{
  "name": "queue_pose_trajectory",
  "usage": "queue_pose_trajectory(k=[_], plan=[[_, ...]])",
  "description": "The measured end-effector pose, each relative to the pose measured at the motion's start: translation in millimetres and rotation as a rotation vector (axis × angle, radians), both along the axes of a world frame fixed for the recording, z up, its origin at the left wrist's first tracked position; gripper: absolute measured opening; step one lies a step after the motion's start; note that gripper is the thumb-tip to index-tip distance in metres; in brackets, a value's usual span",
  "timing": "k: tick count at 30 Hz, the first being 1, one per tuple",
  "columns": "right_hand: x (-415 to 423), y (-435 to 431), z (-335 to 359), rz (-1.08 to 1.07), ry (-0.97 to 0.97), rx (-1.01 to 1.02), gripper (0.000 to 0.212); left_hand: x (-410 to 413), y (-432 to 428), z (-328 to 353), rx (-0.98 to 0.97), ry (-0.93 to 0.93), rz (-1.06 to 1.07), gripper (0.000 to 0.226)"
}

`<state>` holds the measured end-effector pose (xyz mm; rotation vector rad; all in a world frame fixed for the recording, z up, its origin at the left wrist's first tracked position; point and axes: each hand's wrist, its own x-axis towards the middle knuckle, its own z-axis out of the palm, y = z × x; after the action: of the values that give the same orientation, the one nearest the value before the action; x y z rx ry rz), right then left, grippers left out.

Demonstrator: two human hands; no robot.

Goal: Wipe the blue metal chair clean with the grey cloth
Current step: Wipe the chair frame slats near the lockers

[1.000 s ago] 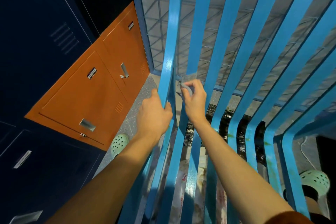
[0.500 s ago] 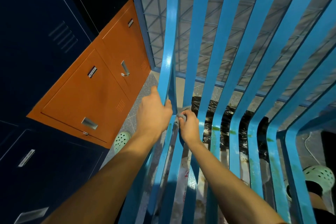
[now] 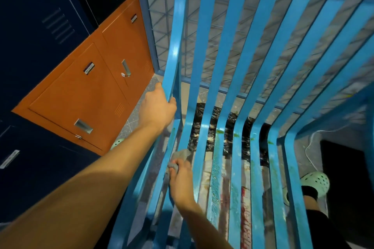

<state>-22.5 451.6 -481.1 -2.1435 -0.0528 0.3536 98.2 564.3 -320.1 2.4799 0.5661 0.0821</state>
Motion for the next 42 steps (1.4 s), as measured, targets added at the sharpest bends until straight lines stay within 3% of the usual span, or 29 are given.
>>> queue_pose_trajectory(k=[5,11,17,21,27,31,34,36,42], plan=[[-57.7,-5.0,10.5,0.030,0.030,-0.007,0.025,-17.7,-7.1,8.0,0.076,0.024,-0.034,0.045],[-114.3,-12.3,27.3,0.173,0.016,-0.107,0.029,-94.4,-12.4,12.5,0.109,0.077,-0.095,0.048],[-132.7,-19.1,49.9,0.266,0.224,-0.123,0.025,-146.4,-14.0,11.4,0.073,0.091,-0.063,0.052],[-114.0,-36.1,71.6,0.371,0.259,-0.095,0.025,-177.1,-7.2,3.6,-0.211,0.003,-0.053,0.036],[-77.9,-49.2,103.6,0.328,0.211,-0.036,0.021,-184.5,11.8,-0.4,-0.962,-0.009,0.272,0.034],[-53.1,-40.3,114.1,0.212,0.160,0.073,0.017,-188.3,28.3,-36.2,-1.039,0.226,0.243,0.030],[-34.2,-30.6,114.1,0.183,0.177,0.101,0.029,-182.8,32.6,-61.3,-1.073,0.361,0.185,0.020],[-19.0,-22.6,107.0,0.213,0.221,0.101,0.040,-173.9,32.4,-75.2,-1.013,0.373,0.092,0.012],[21.9,-0.4,64.7,0.234,0.451,0.198,0.057,-132.9,46.2,-127.5,-0.933,0.373,-0.001,0.036]])
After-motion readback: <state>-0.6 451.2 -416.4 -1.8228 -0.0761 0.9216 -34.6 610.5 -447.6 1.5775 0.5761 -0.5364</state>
